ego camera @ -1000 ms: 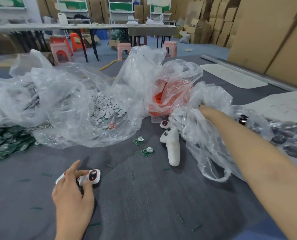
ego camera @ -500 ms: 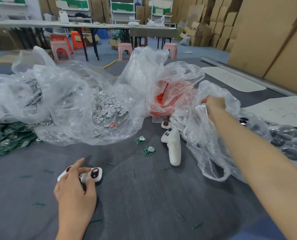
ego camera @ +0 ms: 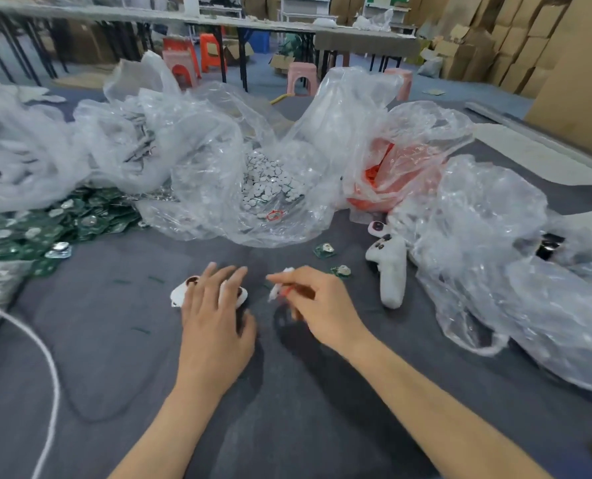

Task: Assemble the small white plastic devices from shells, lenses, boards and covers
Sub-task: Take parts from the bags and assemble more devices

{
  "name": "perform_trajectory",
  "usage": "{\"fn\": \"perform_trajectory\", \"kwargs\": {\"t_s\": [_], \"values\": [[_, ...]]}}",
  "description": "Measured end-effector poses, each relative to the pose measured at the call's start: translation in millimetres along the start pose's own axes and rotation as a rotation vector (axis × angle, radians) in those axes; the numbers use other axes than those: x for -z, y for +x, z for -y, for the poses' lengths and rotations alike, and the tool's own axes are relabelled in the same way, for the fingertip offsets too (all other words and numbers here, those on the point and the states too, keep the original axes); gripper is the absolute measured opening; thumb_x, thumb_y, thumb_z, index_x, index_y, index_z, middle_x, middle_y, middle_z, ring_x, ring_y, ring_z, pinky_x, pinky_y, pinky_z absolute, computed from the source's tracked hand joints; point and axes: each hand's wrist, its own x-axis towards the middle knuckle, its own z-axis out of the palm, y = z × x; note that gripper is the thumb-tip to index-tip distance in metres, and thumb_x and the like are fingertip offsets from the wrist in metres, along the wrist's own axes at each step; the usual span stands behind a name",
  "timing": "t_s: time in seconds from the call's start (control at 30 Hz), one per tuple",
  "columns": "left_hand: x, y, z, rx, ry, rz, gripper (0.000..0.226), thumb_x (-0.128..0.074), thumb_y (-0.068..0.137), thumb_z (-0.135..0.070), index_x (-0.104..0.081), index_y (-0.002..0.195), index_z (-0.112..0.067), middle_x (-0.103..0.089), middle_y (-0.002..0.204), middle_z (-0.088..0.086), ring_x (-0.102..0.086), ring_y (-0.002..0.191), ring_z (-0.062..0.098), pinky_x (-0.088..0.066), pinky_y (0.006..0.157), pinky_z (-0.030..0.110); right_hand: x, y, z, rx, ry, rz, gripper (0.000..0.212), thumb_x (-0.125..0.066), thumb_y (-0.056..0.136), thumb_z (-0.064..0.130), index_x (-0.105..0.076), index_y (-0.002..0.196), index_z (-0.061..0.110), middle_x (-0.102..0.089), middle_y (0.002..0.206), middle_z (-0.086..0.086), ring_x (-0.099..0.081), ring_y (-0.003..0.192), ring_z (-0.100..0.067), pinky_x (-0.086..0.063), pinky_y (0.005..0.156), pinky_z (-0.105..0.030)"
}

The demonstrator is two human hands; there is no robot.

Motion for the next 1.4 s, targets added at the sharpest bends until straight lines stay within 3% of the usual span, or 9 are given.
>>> {"fn": "perform_trajectory", "kwargs": {"t_s": [0.2, 0.33, 0.47, 0.6, 0.73, 0.87, 0.97, 1.07, 1.4], "values": [[5, 1, -4, -0.065, 0.018, 0.2, 0.05, -0.057, 0.081, -0.018, -0.055, 0.131, -0.015, -0.059, 0.126, 0.0, -0.037, 0.139, 0.025, -0.029, 0.111, 0.05, 9, -7, -11, -0.161, 0.302, 0.021, 0.024, -0.061, 0.084, -0.012, -0.073, 0.084, 0.009, -0.069, 0.068, -0.005, -0.055, 0.048, -0.011, -0.038, 0.043, -0.017], [5, 0, -6, -0.085, 0.067, 0.25, 0.043, -0.054, 0.085, -0.032, -0.06, 0.126, -0.021, -0.062, 0.122, -0.006, -0.039, 0.137, 0.022, -0.028, 0.111, 0.047, 21, -7, -11, -0.154, 0.222, 0.1, 0.027, -0.057, 0.085, -0.013, -0.074, 0.084, 0.008, -0.066, 0.058, 0.003, -0.048, 0.042, -0.004, -0.037, 0.044, -0.015], [5, -1, -6, -0.095, 0.048, 0.23, 0.038, -0.054, 0.085, -0.034, -0.064, 0.119, -0.019, -0.064, 0.115, -0.006, -0.045, 0.132, 0.022, -0.032, 0.107, 0.045, 33, -4, -17, -0.247, 0.167, 0.038, 0.035, -0.042, 0.079, -0.016, -0.07, 0.07, 0.004, -0.057, 0.047, -0.001, -0.043, 0.039, -0.007, -0.031, 0.04, -0.014], [3, -2, -6, -0.093, 0.009, 0.16, 0.033, -0.057, 0.084, -0.026, -0.066, 0.114, -0.017, -0.066, 0.107, -0.005, -0.05, 0.125, 0.021, -0.034, 0.103, 0.042, 40, -1, -22, -0.244, 0.097, -0.023, 0.043, -0.038, 0.074, -0.019, -0.068, 0.06, 0.009, -0.067, 0.067, -0.015, -0.054, 0.052, -0.015, -0.043, 0.049, -0.017], [1, -3, -6, -0.145, -0.001, 0.092, 0.025, -0.061, 0.082, -0.019, -0.069, 0.105, -0.014, -0.067, 0.102, -0.004, -0.055, 0.119, 0.023, -0.038, 0.098, 0.042, 45, 0, -27, -0.236, 0.088, -0.028, 0.039, -0.05, 0.079, -0.012, -0.07, 0.06, 0.015, -0.071, 0.071, -0.007, -0.064, 0.061, -0.015, -0.053, 0.065, -0.021], [-7, 0, -14, -0.24, -0.003, 0.061, 0.022, -0.066, 0.079, -0.011, -0.071, 0.1, -0.013, -0.068, 0.101, -0.003, -0.058, 0.116, 0.026, -0.041, 0.095, 0.046, 45, -2, -23, -0.152, -0.018, 0.004, 0.031, -0.062, 0.08, -0.009, -0.069, 0.073, 0.021, -0.07, 0.069, 0.003, -0.065, 0.065, -0.007, -0.048, 0.066, -0.013], [-13, 5, -24, -0.175, 0.002, 0.07, 0.025, -0.065, 0.08, -0.014, -0.07, 0.105, -0.015, -0.069, 0.105, -0.003, -0.057, 0.119, 0.026, -0.04, 0.099, 0.049, 43, -2, -20, -0.133, 0.015, 0.019, 0.035, -0.058, 0.081, -0.015, -0.066, 0.084, 0.019, -0.07, 0.08, 0.005, -0.065, 0.071, -0.008, -0.049, 0.067, -0.015], [-19, 8, -30, -0.111, 0.032, 0.138, 0.03, -0.067, 0.083, -0.022, -0.067, 0.113, -0.018, -0.068, 0.112, -0.003, -0.051, 0.126, 0.025, -0.029, 0.108, 0.045, 43, -1, -23, -0.119, -0.176, -0.046, 0.036, -0.055, 0.082, -0.013, -0.065, 0.091, 0.02, -0.067, 0.095, 0.006, -0.063, 0.073, -0.003, -0.047, 0.068, -0.012], [-21, 7, -21, -0.042, -0.065, 0.177, 0.018, -0.067, 0.084, -0.028, -0.067, 0.097, -0.016, -0.068, 0.105, -0.006, -0.048, 0.129, 0.021, -0.03, 0.106, 0.044, 46, -2, -24, -0.04, -0.491, -0.028, 0.04, -0.057, 0.075, -0.013, -0.071, 0.101, 0.013, -0.058, 0.106, 0.002, -0.057, 0.09, -0.016, -0.042, 0.077, -0.013]]}}
